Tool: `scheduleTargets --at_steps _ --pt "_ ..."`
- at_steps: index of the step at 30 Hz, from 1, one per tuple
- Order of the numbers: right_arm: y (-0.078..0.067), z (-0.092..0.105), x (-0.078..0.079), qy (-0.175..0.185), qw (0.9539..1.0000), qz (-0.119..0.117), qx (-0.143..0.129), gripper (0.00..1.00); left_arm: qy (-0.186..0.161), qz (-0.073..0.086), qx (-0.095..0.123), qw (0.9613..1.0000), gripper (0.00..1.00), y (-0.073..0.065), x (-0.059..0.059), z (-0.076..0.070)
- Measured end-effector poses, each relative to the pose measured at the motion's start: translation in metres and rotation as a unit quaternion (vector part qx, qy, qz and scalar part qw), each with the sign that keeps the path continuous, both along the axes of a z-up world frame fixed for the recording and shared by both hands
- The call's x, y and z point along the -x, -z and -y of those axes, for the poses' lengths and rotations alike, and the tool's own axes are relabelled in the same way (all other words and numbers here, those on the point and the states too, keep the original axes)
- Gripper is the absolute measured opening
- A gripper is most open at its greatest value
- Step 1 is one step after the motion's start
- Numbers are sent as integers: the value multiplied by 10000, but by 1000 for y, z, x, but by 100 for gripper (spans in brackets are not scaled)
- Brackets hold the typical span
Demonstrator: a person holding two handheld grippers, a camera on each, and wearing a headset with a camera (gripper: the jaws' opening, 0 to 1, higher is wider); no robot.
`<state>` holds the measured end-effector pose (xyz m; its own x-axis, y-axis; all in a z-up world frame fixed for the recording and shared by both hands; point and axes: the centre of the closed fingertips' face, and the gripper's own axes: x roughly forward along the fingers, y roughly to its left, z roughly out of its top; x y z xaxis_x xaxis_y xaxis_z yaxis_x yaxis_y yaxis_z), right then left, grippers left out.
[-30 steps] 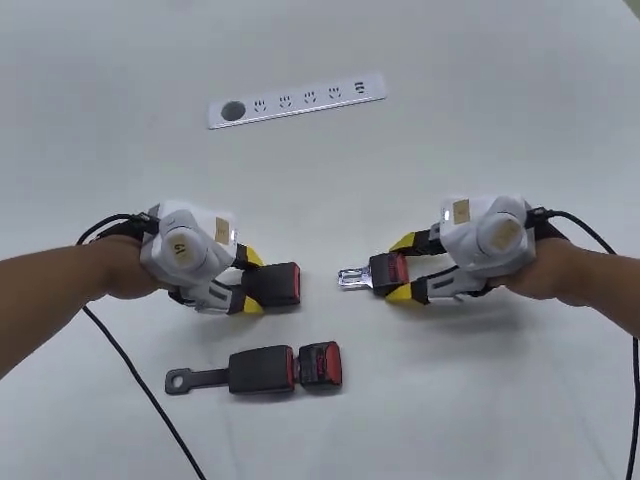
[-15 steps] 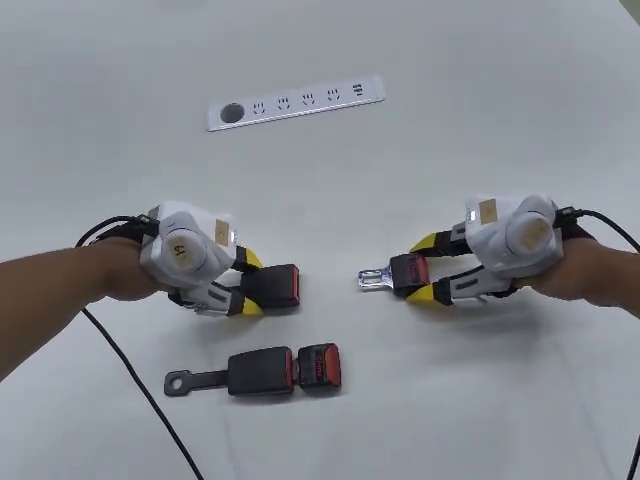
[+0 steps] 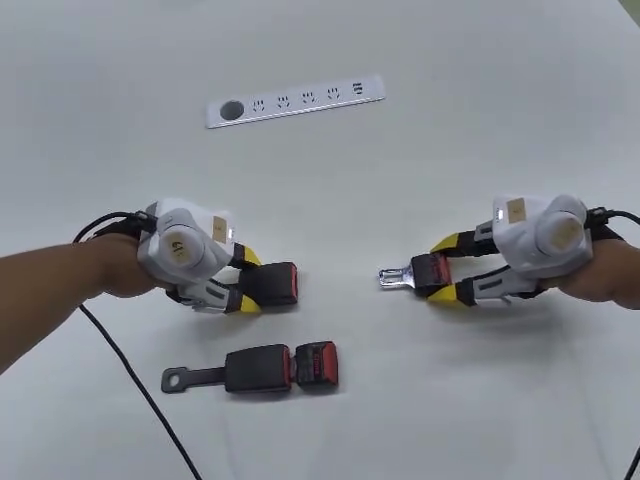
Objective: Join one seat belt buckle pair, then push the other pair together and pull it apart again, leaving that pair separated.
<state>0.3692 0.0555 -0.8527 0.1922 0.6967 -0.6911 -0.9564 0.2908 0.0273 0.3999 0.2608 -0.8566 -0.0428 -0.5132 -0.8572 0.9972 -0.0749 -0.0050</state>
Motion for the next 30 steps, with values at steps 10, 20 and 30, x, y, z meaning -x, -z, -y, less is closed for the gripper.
scheduleTargets --at_steps 10,20,30 --pt "0 19 1 11 9999 -49 96 38 -35 -16 19 10000 34 0 0 0" --pt "-1 19 -7 139 9998 11 145 39 -216 -63 -179 9996 34 0 -1 0" --pt "-21 12 -20 704 9968 379 -71 65 -1308 -57 485 9902 68 -42 -16 4"
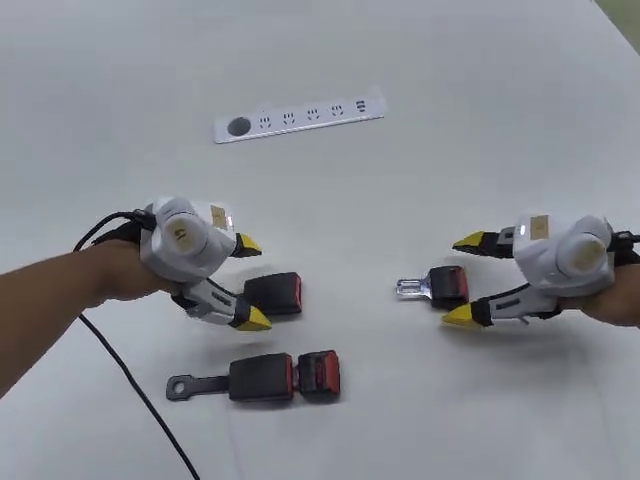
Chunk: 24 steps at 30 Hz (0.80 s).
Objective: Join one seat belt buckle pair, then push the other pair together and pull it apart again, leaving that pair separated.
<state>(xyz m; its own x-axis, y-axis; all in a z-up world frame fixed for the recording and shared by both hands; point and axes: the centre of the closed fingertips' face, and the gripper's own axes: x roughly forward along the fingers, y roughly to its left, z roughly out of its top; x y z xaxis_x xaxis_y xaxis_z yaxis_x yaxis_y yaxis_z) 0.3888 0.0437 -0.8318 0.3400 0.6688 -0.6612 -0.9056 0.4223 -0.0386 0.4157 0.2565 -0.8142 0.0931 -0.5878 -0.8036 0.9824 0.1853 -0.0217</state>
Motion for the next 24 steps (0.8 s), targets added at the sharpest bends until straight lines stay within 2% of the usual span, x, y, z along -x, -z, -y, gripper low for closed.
scheduleTargets --at_steps 5,6,7,8,9,10,11,12,13,14,17,18,20,22,24 --pt "-21 -5 -10 636 9971 263 -326 71 -683 156 301 9971 74 -22 -1 -12" --pt "-26 -5 -12 818 9953 325 -394 71 -845 110 312 9959 75 -25 1 -15" --pt "-29 -3 -13 942 9941 384 -376 72 -1186 66 283 9925 76 -29 0 -22" --pt "-33 -2 -13 1094 9921 506 -357 73 -1395 90 299 9897 78 -32 -1 -27" --pt "-36 -5 -10 1102 9915 544 -422 76 -1658 130 384 9853 82 -37 -1 -33" --pt "-38 -8 -4 1067 9919 528 -448 77 -1720 149 429 9841 86 -39 -1 -34" --pt "-34 -7 -4 1110 9914 532 -444 77 -1887 211 555 9802 89 -46 1 -38" --pt "-36 -6 -2 1222 9899 565 -450 78 -1979 235 615 9780 89 -50 3 -41" --pt "-39 -5 -2 1357 9875 639 -493 78 -2133 285 702 9741 89 -55 6 -46" --pt "-43 -4 -1 1598 9828 689 -620 79 -2226 305 757 9715 89 -58 7 -51" --pt "-46 -7 8 1736 9798 741 -659 80 -2667 385 1004 9578 91 -70 12 -63" --pt "-47 -8 11 1804 9782 764 -688 82 -2823 396 1119 9520 91 -72 12 -70" --pt "-50 -12 17 1918 9755 700 -820 85 -2949 433 1281 9459 93 -78 19 -75" --pt "-54 -15 22 1970 9735 729 -902 86 -3025 485 1313 9428 95 -81 27 -79" --pt "-57 -19 26 2005 9725 722 -945 89 -3187 504 1329 9371 96 -79 33 -87"
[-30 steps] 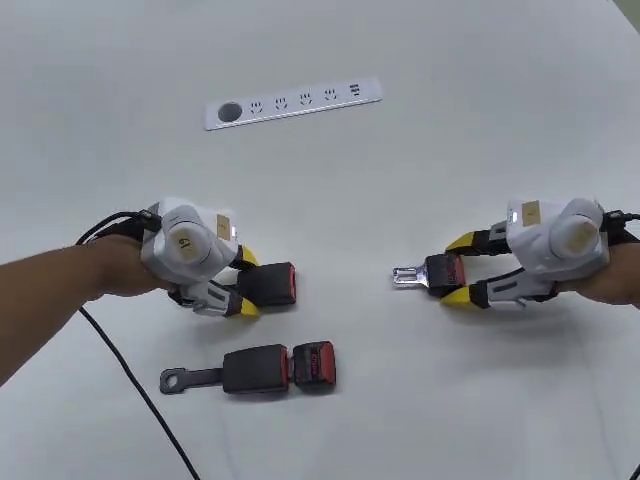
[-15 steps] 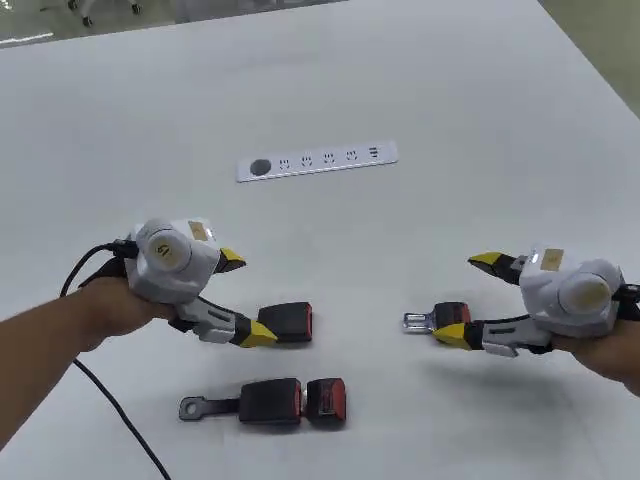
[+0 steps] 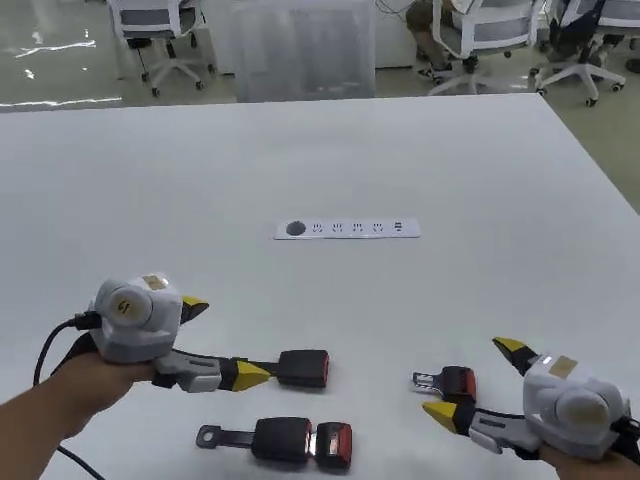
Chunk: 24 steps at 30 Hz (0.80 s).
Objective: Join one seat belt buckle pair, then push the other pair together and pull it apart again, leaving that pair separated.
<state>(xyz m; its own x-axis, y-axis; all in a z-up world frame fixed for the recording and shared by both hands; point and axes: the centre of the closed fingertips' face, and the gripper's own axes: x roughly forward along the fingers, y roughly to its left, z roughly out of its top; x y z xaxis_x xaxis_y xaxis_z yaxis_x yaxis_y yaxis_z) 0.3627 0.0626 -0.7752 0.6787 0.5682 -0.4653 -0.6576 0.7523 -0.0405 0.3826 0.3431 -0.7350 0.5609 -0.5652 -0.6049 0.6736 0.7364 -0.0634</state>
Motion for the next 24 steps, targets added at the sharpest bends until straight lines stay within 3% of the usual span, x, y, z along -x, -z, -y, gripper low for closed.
scheduleTargets --at_steps 7,11,14,19,24 --pt "-15 -15 16 -192 9998 95 58 90 -237 139 213 9994 99 -8 30 -16" --pt "-28 -25 24 -325 9993 177 -1 93 -112 244 201 9994 100 -13 48 -20" --pt "-32 -31 32 -511 9984 214 115 95 27 330 203 9992 100 -15 56 -25" --pt "-42 -32 44 -303 9991 278 131 96 68 380 379 9985 100 -14 69 -39" --pt "-38 -34 59 -121 9994 238 199 96 99 366 507 9980 100 -11 86 -48"
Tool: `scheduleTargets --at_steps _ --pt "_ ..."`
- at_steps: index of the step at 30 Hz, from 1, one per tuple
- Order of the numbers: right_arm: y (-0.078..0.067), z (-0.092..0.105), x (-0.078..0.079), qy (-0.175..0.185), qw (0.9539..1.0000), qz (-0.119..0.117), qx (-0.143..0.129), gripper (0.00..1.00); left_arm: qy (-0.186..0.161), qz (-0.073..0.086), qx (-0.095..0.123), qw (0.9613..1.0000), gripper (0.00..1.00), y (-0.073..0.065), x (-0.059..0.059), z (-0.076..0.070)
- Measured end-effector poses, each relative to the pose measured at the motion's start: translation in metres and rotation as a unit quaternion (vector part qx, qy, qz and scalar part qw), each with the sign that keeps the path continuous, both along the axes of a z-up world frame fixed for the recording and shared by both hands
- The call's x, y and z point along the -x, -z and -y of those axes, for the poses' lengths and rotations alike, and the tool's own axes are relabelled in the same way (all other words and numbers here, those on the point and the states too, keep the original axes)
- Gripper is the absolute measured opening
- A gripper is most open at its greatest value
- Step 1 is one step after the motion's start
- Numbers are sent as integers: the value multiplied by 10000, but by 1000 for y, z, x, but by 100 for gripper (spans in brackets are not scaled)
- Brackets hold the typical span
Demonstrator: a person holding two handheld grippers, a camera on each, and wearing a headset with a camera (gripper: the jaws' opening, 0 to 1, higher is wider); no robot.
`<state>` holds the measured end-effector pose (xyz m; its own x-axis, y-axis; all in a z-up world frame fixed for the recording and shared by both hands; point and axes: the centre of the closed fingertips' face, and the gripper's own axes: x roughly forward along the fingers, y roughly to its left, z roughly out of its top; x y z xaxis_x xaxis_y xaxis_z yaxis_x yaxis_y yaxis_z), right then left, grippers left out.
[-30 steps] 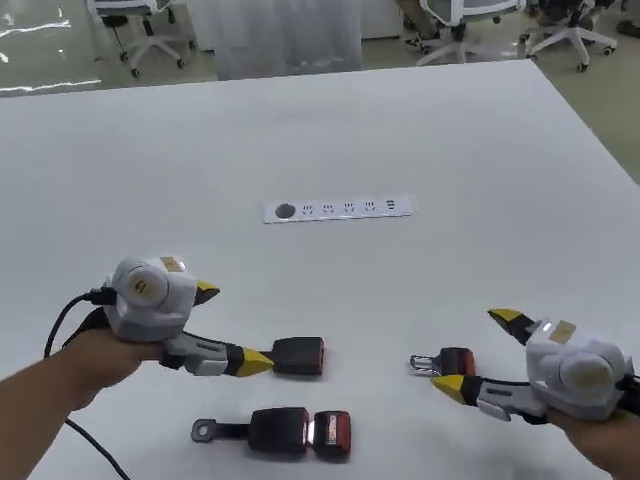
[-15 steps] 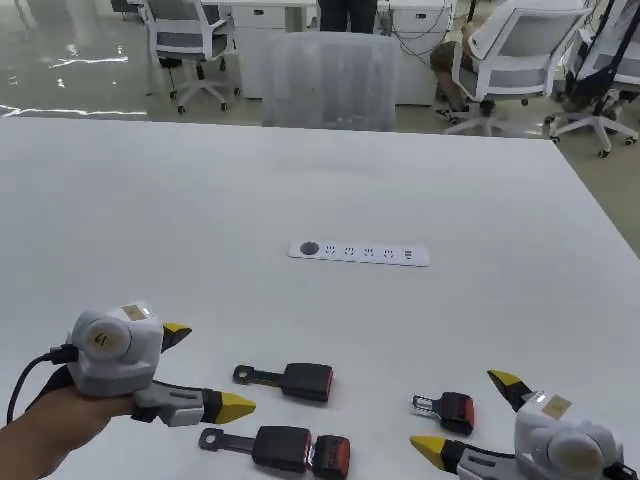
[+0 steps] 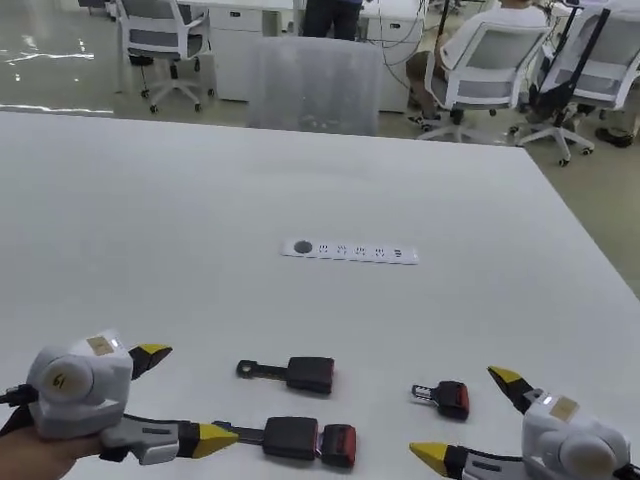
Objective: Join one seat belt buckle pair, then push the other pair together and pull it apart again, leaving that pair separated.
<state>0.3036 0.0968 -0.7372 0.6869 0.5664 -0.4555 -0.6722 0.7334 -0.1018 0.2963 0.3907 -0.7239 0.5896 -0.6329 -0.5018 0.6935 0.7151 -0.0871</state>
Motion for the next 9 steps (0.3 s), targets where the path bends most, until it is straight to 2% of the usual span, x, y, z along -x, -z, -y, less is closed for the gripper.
scheduleTargets --at_steps 6,9 --pt "5 -5 20 53 9999 -53 96 97 -87 16 148 9999 100 0 16 -14" --pt "4 -4 27 103 9999 -34 87 97 -81 21 75 9999 100 2 23 -18"
